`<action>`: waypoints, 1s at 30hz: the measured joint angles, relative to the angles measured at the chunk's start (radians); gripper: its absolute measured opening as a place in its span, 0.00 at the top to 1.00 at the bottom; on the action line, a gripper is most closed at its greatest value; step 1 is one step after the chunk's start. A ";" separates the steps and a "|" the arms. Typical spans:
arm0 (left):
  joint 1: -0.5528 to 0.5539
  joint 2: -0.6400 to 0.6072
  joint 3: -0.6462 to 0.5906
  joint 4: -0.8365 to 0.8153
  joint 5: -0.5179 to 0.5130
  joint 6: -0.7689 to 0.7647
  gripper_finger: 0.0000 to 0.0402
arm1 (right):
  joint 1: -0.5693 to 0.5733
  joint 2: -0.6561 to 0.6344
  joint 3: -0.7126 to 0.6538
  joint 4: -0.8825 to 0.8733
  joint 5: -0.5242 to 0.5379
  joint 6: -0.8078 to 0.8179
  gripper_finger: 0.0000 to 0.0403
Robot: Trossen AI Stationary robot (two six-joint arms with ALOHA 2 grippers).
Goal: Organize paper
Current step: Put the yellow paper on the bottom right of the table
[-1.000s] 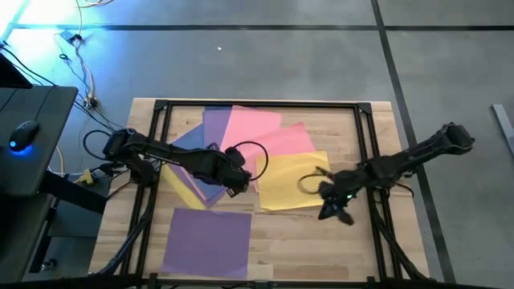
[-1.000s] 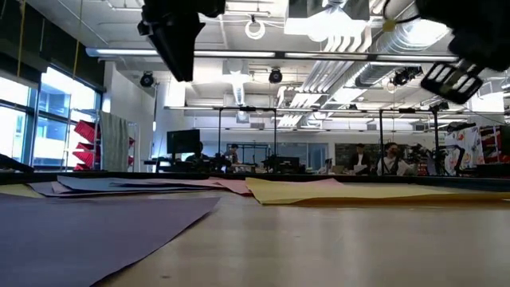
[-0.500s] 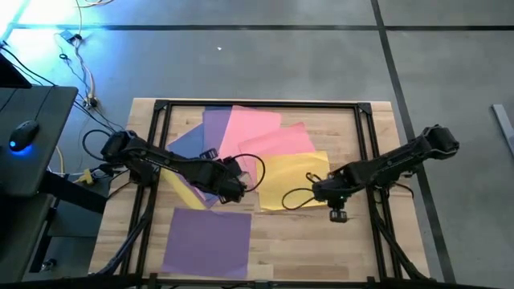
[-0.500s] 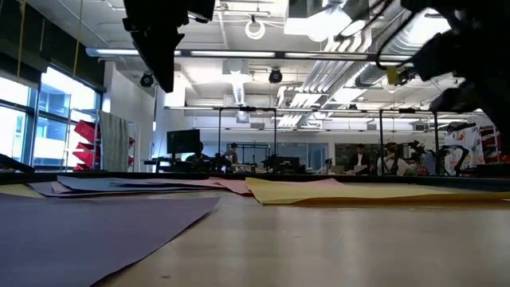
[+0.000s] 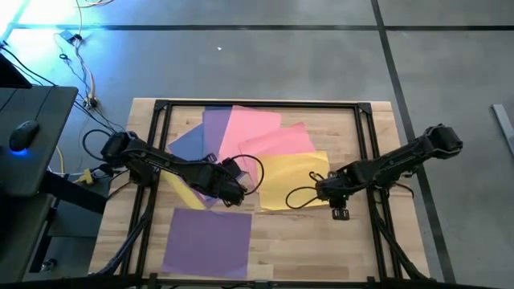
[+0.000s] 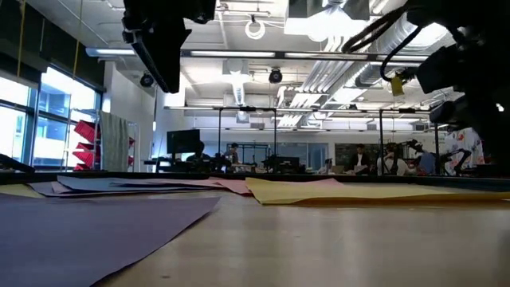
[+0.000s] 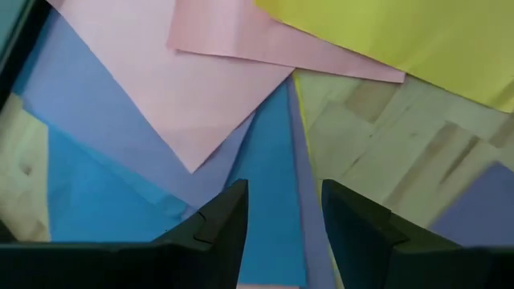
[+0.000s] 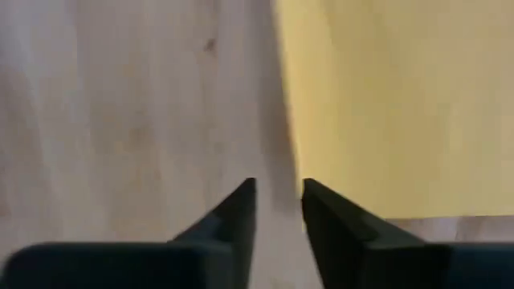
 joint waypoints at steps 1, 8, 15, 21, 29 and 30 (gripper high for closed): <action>0.000 0.000 0.000 0.001 0.005 0.000 0.66 | 0.008 0.000 -0.005 0.006 0.044 0.003 0.63; 0.000 0.000 0.000 0.001 0.013 0.001 0.66 | 0.077 0.006 -0.043 0.087 0.150 -0.068 0.53; 0.000 0.000 0.000 0.001 0.022 0.001 0.66 | 0.154 0.008 -0.093 0.165 0.160 -0.068 0.61; 0.000 0.000 0.000 0.001 0.035 0.002 0.66 | 0.177 0.070 -0.129 0.189 0.230 -0.048 0.62; 0.000 0.000 0.000 0.001 0.075 0.008 0.66 | 0.181 0.171 -0.110 0.231 0.338 0.002 0.74; 0.000 0.000 0.000 0.002 0.083 0.012 0.66 | 0.181 0.177 -0.111 0.244 0.362 0.003 0.77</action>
